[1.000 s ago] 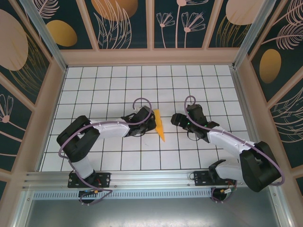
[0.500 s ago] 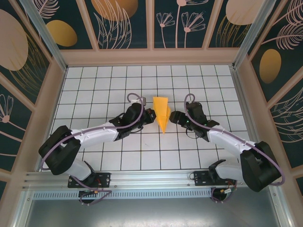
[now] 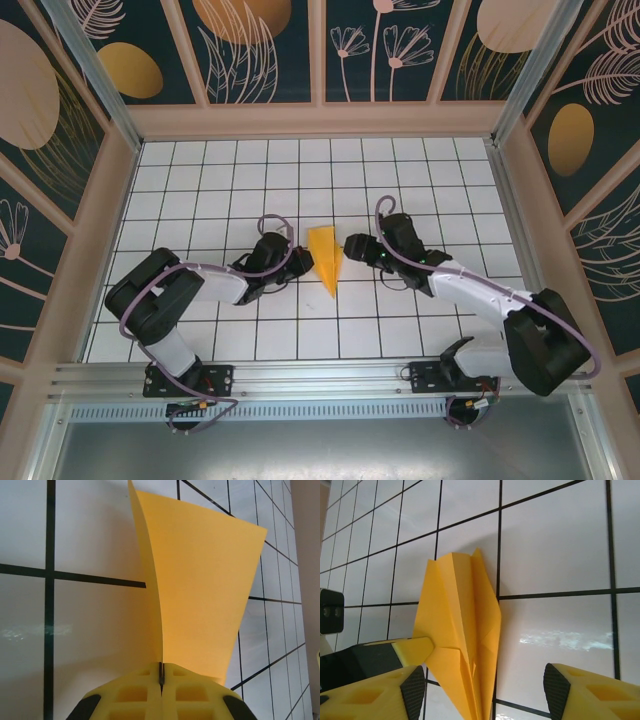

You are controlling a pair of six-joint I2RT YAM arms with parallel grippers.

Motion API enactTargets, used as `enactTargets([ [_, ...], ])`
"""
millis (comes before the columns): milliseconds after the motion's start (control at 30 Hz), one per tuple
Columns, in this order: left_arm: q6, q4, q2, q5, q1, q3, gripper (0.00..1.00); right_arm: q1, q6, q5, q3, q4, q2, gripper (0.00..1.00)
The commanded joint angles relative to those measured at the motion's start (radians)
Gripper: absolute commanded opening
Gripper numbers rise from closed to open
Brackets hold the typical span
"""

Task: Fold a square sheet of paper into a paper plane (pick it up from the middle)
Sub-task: Move a paper plane to the center of the table.

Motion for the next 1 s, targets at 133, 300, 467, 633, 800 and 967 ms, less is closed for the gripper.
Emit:
enactTargets([
  [133, -0.016, 0.064, -0.007, -0.005, 0.019, -0.054, 0.0, 0.121, -0.046, 0.085, 0.144, -0.065, 0.159, 0.58],
  [300, -0.018, 0.062, -0.004, -0.008, 0.02, -0.061, 0.0, 0.178, -0.06, 0.129, 0.218, -0.125, 0.257, 0.54],
  [467, -0.017, 0.062, 0.0, -0.007, 0.021, -0.062, 0.0, 0.221, -0.076, 0.139, 0.257, -0.147, 0.31, 0.46],
  [633, -0.017, 0.067, 0.017, -0.001, 0.021, -0.058, 0.0, 0.238, -0.076, 0.165, 0.285, -0.172, 0.358, 0.42],
  [800, -0.017, 0.07, 0.022, 0.001, 0.021, -0.055, 0.0, 0.247, -0.08, 0.173, 0.307, -0.203, 0.402, 0.42],
  [967, -0.017, 0.067, 0.018, -0.001, 0.021, -0.054, 0.0, 0.264, -0.078, 0.179, 0.322, -0.218, 0.438, 0.4],
])
